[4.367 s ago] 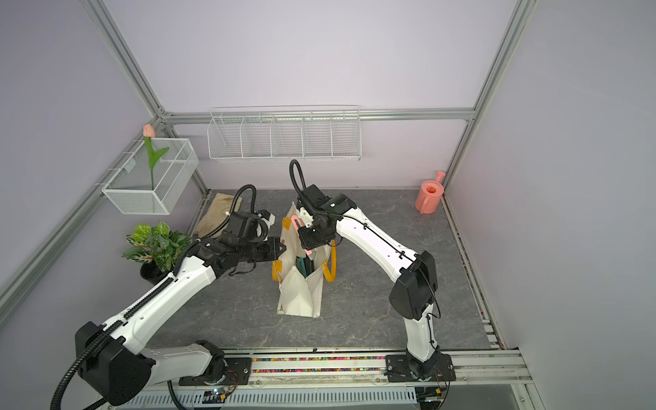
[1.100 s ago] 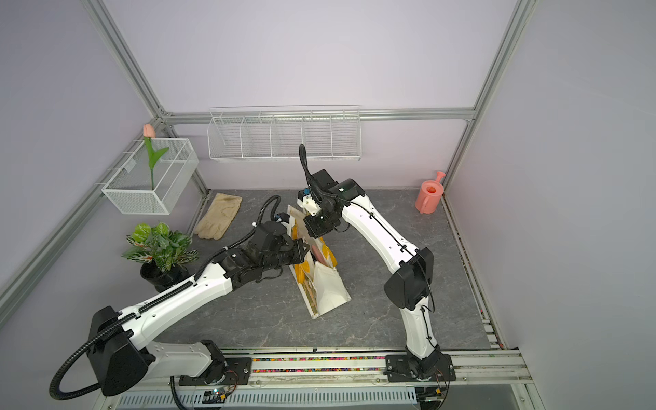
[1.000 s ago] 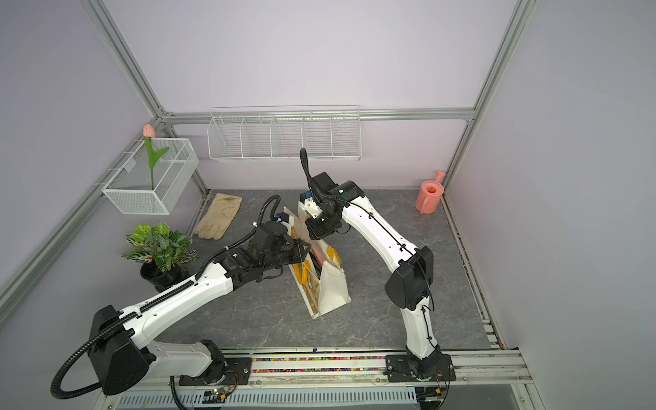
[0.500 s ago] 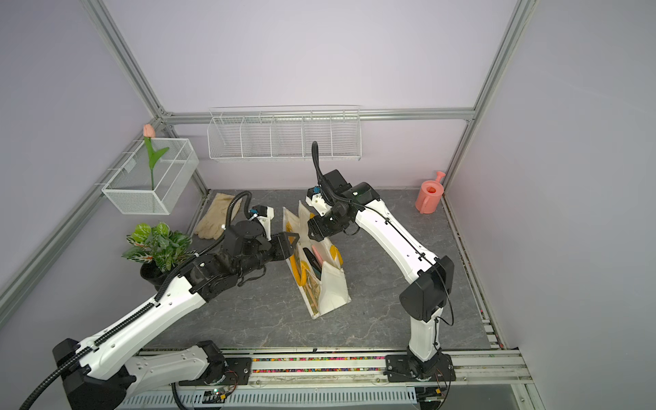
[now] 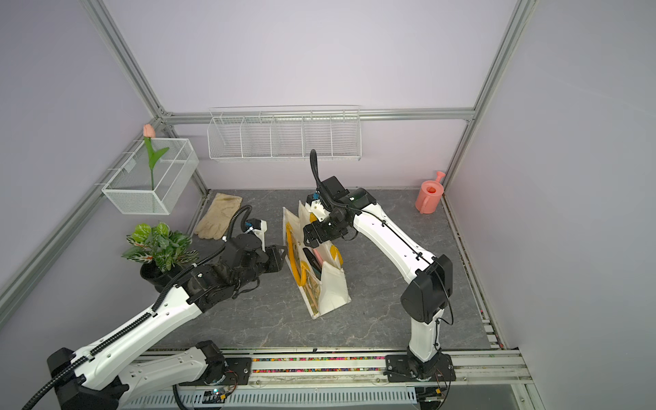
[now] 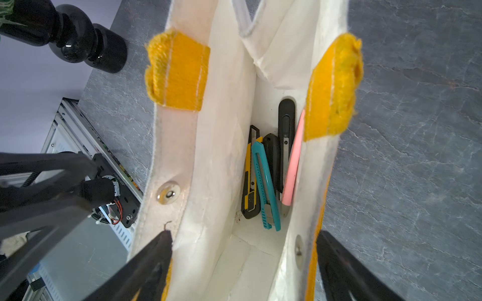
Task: Place the art knife into the pouch
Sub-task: Close the pouch at the center of the board.
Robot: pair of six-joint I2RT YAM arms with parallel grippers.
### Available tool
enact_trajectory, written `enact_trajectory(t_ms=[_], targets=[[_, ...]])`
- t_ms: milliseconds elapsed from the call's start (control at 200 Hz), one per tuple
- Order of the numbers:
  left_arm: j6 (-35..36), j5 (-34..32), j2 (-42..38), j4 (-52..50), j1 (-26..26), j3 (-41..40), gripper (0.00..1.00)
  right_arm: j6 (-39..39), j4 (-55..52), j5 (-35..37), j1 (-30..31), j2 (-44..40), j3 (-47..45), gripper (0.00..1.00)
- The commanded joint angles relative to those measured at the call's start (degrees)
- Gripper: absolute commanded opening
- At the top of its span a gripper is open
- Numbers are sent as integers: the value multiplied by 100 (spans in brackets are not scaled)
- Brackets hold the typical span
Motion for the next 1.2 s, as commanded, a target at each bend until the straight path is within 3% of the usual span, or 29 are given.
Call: enact_trajectory(t_ms=[0,410,815,1200], targets=[[-127,-8,175,187,7,-121,36,67,134,-143,142,-279,-65,89],[-374,220,934,900,43,168,36,261,195,139,546,-206,-136,89],[-375,354,1234,1537,104,145,37,176,-214,947,696,-209,-244,85],[-264,378,1266,1296,104,217,37,392,-277,1100,717,201,71,60]])
